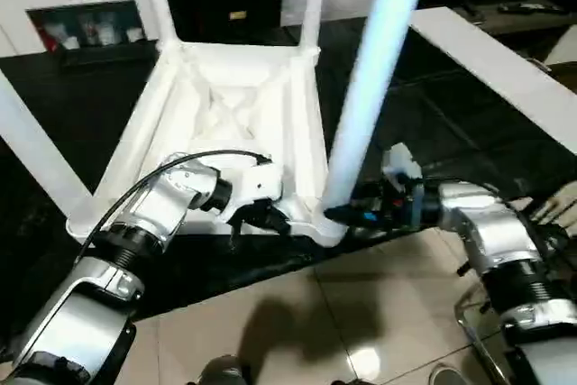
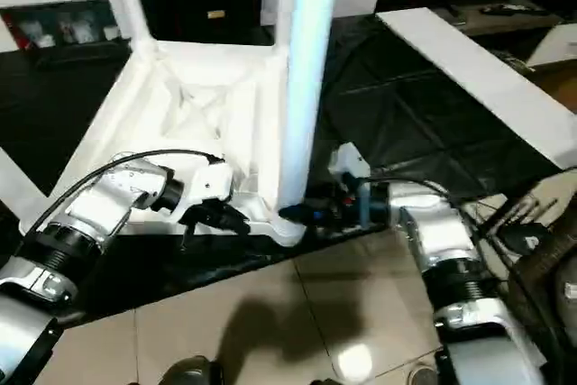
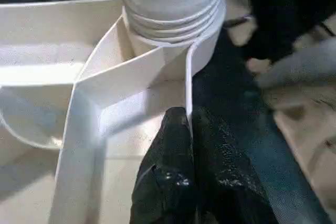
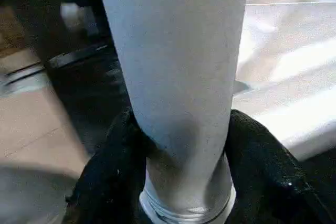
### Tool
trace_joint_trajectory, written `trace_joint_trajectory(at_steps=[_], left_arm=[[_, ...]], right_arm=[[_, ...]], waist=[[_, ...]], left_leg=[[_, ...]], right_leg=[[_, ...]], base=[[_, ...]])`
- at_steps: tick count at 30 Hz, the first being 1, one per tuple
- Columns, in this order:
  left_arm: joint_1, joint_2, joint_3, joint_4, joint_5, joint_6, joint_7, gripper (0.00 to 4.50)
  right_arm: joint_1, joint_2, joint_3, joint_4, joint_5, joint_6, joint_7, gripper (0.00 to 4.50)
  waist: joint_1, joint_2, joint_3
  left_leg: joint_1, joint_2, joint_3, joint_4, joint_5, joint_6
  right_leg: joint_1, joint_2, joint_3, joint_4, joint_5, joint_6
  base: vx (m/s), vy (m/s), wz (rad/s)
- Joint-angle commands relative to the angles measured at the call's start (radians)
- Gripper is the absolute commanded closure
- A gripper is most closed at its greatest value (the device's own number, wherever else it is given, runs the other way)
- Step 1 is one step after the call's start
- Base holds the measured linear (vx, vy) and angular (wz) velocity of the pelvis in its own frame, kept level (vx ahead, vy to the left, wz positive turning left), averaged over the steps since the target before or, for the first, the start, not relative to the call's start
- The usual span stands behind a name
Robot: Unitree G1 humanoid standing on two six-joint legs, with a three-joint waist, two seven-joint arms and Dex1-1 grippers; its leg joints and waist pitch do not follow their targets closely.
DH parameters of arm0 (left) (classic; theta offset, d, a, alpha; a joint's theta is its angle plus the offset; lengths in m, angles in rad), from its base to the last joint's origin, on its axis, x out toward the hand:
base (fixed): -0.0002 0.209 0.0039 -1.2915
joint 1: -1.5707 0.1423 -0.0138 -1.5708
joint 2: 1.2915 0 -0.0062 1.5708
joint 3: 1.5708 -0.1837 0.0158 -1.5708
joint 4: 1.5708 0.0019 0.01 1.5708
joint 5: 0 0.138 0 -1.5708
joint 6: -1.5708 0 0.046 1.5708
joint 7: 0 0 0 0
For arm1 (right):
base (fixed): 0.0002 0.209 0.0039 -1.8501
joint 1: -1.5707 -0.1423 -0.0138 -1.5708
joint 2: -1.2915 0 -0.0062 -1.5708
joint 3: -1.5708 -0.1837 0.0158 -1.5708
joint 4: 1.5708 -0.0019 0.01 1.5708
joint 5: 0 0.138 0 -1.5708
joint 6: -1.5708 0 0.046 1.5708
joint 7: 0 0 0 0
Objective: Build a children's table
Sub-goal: Rotate leg to tighten
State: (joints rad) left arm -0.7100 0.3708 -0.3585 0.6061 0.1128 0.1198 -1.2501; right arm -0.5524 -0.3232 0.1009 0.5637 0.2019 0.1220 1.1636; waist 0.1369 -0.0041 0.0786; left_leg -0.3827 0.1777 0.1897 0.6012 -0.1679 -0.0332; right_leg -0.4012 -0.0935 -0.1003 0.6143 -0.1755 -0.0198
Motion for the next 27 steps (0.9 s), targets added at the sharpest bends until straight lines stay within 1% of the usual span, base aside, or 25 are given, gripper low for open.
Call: trace_joint_trajectory(at_steps=[1,2,3,4,5,6,7,8,9,10,11,12,13,14,15,16,17,18,19,20,21,22,24,26,27], left_arm=[[0.003,-0.078,-0.018,-0.043,-0.045,0.028,0.012,4.5],[0.002,-0.088,-0.01,-0.046,-0.052,0.043,0.024,4.5],[0.001,-0.104,0.002,-0.053,-0.062,0.069,0.043,4.5],[-0.005,-0.129,0.017,-0.054,-0.065,0.101,0.091,4.5],[-0.016,-0.167,0.039,-0.053,-0.058,0.144,0.173,4.5],[-0.017,-0.169,0.04,-0.052,-0.058,0.146,0.176,4.5],[-0.024,-0.19,0.051,-0.049,-0.048,0.169,0.227,4.5],[-0.031,-0.216,0.064,-0.051,-0.037,0.203,0.289,4.5],[-0.035,-0.23,0.069,-0.05,-0.033,0.213,0.314,4.5],[-0.039,-0.247,0.079,-0.05,-0.031,0.226,0.345,4.5],[-0.049,-0.277,0.095,-0.043,-0.026,0.242,0.407,4.5],[-0.053,-0.292,0.1,-0.043,-0.024,0.25,0.43,4.5],[-0.055,-0.301,0.101,-0.045,-0.023,0.254,0.441,4.5],[-0.056,-0.328,0.101,-0.065,-0.022,0.272,0.466,4.5],[-0.056,-0.328,0.101,-0.065,-0.022,0.272,0.466,4.5],[-0.056,-0.339,0.1,-0.075,-0.022,0.279,0.478,4.5],[-0.058,-0.342,0.099,-0.079,-0.018,0.283,0.487,4.5],[-0.06,-0.339,0.099,-0.076,-0.014,0.282,0.492,4.5],[-0.06,-0.338,0.099,-0.075,-0.013,0.281,0.494,4.5],[-0.062,-0.328,0.1,-0.07,-0.006,0.278,0.5,4.5],[-0.063,-0.321,0.101,-0.067,0.0,0.276,0.504,4.5],[-0.061,-0.308,0.104,-0.063,0.005,0.268,0.505,4.5],[-0.057,-0.289,0.103,-0.06,0.011,0.253,0.499,4.5],[-0.048,-0.259,0.095,-0.051,0.02,0.214,0.468,4.5],[-0.048,-0.259,0.095,-0.051,0.02,0.214,0.468,4.5]], right_arm=[[-0.037,0.039,-0.015,0.018,-0.024,0.028,-0.142,2.58],[-0.042,0.051,-0.021,0.019,-0.021,0.037,-0.169,2.59],[-0.053,0.07,-0.034,0.024,-0.014,0.055,-0.209,2.59],[-0.076,0.102,-0.052,0.041,-0.014,0.082,-0.29,2.59],[-0.107,0.145,-0.075,0.064,-0.018,0.114,-0.402,2.59],[-0.108,0.146,-0.075,0.065,-0.019,0.115,-0.406,2.59],[-0.12,0.165,-0.081,0.077,-0.027,0.125,-0.458,2.59],[-0.131,0.187,-0.087,0.09,-0.044,0.134,-0.525,2.59],[-0.138,0.197,-0.09,0.102,-0.05,0.133,-0.557,2.59],[-0.144,0.209,-0.096,0.115,-0.056,0.131,-0.591,2.59],[-0.162,0.228,-0.113,0.15,-0.059,0.131,-0.657,2.59],[-0.17,0.235,-0.125,0.166,-0.054,0.128,-0.681,2.59],[-0.175,0.24,-0.132,0.176,-0.049,0.126,-0.692,2.59],[-0.183,0.249,-0.143,0.193,-0.046,0.095,-0.705,2.59],[-0.183,0.249,-0.143,0.193,-0.046,0.095,-0.705,2.24],[-0.187,0.256,-0.155,0.195,-0.035,0.086,-0.702,2.24],[-0.188,0.259,-0.159,0.192,-0.031,0.084,-0.698,2.0],[-0.187,0.258,-0.156,0.188,-0.034,0.082,-0.694,2.0],[-0.187,0.257,-0.154,0.187,-0.036,0.08,-0.693,1.83],[-0.181,0.25,-0.147,0.181,-0.049,0.07,-0.689,1.81],[-0.177,0.245,-0.146,0.181,-0.054,0.06,-0.688,1.77],[-0.169,0.235,-0.144,0.176,-0.057,0.045,-0.676,1.67],[-0.158,0.219,-0.144,0.169,-0.06,0.026,-0.661,1.41],[-0.136,0.192,-0.148,0.149,-0.046,-0.024,-0.601,1.26],[-0.136,0.192,-0.148,0.149,-0.046,-0.024,-0.601,1.16]], waist=[[-0.01,-0.006,-0.074],[-0.016,-0.005,-0.075],[-0.027,-0.005,-0.075],[-0.032,-0.005,-0.075],[-0.044,-0.005,-0.076],[-0.051,-0.006,-0.077],[-0.056,-0.006,-0.077],[-0.063,-0.007,-0.077],[-0.069,-0.008,-0.078],[-0.071,-0.011,-0.08],[-0.075,-0.011,-0.082],[-0.077,-0.01,-0.084],[-0.078,-0.011,-0.087],[-0.078,-0.012,-0.092],[-0.075,-0.012,-0.095],[-0.075,-0.013,-0.096],[-0.072,-0.011,-0.102],[-0.069,-0.01,-0.104],[-0.068,-0.009,-0.103],[-0.066,-0.009,-0.103],[-0.058,-0.007,-0.099],[-0.055,-0.006,-0.098],[-0.04,-0.002,-0.094],[-0.037,0.0,-0.092],[-0.036,-0.002,-0.091]], left_leg=[[0.028,0.064,-0.037,-0.082,-0.345,-0.034],[0.026,0.064,-0.039,-0.083,-0.344,-0.035],[0.025,0.064,-0.04,-0.085,-0.344,-0.035],[0.024,0.064,-0.041,-0.086,-0.343,-0.037],[0.021,0.062,-0.042,-0.085,-0.349,-0.04],[0.018,0.061,-0.042,-0.085,-0.342,-0.042],[0.013,0.058,-0.044,-0.085,-0.335,-0.038],[0.015,0.057,-0.04,-0.083,-0.328,-0.034],[0.019,0.055,-0.037,-0.079,-0.319,-0.029],[0.015,0.053,-0.037,-0.077,-0.303,-0.023],[0.008,0.052,-0.035,-0.076,-0.266,-0.01],[0.008,0.051,-0.033,-0.074,-0.239,0.003],[0.008,0.051,-0.031,-0.071,-0.225,0.008],[0.005,0.048,-0.027,-0.066,-0.188,0.028],[0.004,0.047,-0.024,-0.063,-0.15,0.05],[0.003,0.047,-0.023,-0.061,-0.133,0.062],[0.0,0.046,-0.023,-0.057,-0.088,0.088],[-0.001,0.045,-0.023,-0.054,-0.055,0.114],[0.0,0.046,-0.022,-0.054,-0.048,0.125],[0.0,0.046,-0.021,-0.053,-0.044,0.132],[0.008,0.05,-0.018,-0.054,-0.07,0.133],[0.009,0.051,-0.018,-0.055,-0.081,0.127],[0.015,0.057,-0.018,-0.061,-0.133,0.091],[0.016,0.057,-0.021,-0.064,-0.172,0.066],[0.017,0.059,-0.021,-0.066,-0.184,0.056]], right_leg=[[0.042,-0.094,0.057,-0.099,-0.49,-0.165],[0.043,-0.093,0.055,-0.102,-0.496,-0.154],[0.042,-0.089,0.055,-0.102,-0.481,-0.154],[0.042,-0.088,0.055,-0.099,-0.469,-0.159],[0.042,-0.087,0.052,-0.097,-0.459,-0.167],[0.044,-0.086,0.052,-0.095,-0.447,-0.169],[0.048,-0.087,0.051,-0.097,-0.448,-0.162],[0.044,-0.085,0.052,-0.098,-0.437,-0.163],[0.041,-0.086,0.055,-0.101,-0.425,-0.168],[0.045,-0.086,0.055,-0.098,-0.412,-0.171],[0.05,-0.085,0.055,-0.093,-0.376,-0.179],[0.049,-0.081,0.055,-0.093,-0.336,-0.185],[0.05,-0.081,0.056,-0.088,-0.304,-0.194],[0.053,-0.079,0.056,-0.082,-0.239,-0.211],[0.054,-0.077,0.056,-0.077,-0.175,-0.226],[0.055,-0.076,0.056,-0.073,-0.144,-0.234],[0.06,-0.075,0.056,-0.062,-0.068,-0.251],[0.058,-0.072,0.055,-0.054,-0.003,-0.268],[0.057,-0.071,0.054,-0.054,0.012,-0.275],[0.056,-0.071,0.054,-0.053,0.021,-0.28],[0.05,-0.071,0.053,-0.061,-0.016,-0.286],[0.05,-0.071,0.053,-0.062,-0.036,-0.283],[0.047,-0.071,0.054,-0.07,-0.119,-0.261],[0.048,-0.073,0.053,-0.075,-0.162,-0.241],[0.047,-0.073,0.055,-0.076,-0.173,-0.232]], base=[[0.0,0.0,0.0],[0.0,0.0,0.0],[0.0,0.0,0.0],[0.0,0.0,0.0],[0.0,0.0,0.0],[0.0,0.0,0.0],[0.0,0.0,0.0],[0.0,0.0,0.0],[0.0,0.0,0.0],[0.0,0.0,0.0],[0.0,0.0,0.0],[0.0,0.0,0.0],[0.0,0.0,0.0],[0.0,0.0,0.0],[0.051,-0.017,0.0],[0.051,-0.017,0.0],[0.0,0.0,0.0],[0.0,0.0,0.0],[0.0,0.0,0.0],[0.0,0.0,0.0],[0.0,0.0,0.0],[0.0,0.0,0.0],[0.0,0.0,0.0],[0.0,0.0,0.0],[0.0,0.0,0.0]])
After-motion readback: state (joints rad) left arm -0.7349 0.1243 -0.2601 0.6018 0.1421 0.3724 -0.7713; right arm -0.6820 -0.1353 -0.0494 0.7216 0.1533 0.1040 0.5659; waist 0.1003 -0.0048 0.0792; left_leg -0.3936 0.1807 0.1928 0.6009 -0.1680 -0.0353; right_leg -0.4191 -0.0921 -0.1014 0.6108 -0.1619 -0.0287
